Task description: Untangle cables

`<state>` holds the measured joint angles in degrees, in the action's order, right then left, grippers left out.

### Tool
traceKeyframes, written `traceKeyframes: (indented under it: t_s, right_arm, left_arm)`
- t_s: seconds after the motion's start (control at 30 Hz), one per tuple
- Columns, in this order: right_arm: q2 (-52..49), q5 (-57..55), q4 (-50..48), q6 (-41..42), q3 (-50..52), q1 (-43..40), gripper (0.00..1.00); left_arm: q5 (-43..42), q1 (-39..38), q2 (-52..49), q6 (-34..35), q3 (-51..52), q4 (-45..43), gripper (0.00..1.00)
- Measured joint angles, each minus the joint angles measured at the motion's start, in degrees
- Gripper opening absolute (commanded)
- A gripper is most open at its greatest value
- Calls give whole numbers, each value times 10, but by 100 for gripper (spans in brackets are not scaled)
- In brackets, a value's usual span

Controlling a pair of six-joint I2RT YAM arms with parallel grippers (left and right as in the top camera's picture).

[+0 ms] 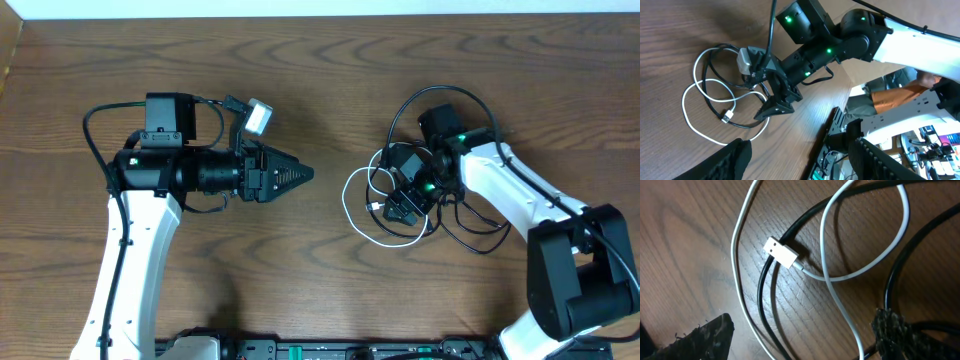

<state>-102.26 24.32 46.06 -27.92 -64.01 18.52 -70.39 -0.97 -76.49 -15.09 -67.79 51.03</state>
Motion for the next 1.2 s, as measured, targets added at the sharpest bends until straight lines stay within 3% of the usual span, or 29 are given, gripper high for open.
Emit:
traceKeyframes:
  t_s: [0.27,0.3,0.4,0.5,0.7,1.0,1.2]
  right_arm:
    - [-45,2,-1,0,0,0,77]
    - [-49,3,-1,0,0,0,71]
    - [-54,8,-3,0,0,0,31]
    - [-69,13,-3,7,0,0,1]
    - [-79,36,0,20,1,0,1]
    - [-79,164,-1,24,-4,0,1]
    - [-79,224,4,54,-63,0,1]
  left_arm:
    - [0,0,0,0,0,0,67]
    - [0,0,0,0,0,2,67]
    - [0,0,0,0,0,4,67]
    - [0,0,0,0,0,8,67]
    - [0,0,0,0,0,10,67]
    - [0,0,0,0,0,13,67]
    - [0,0,0,0,0,15,68]
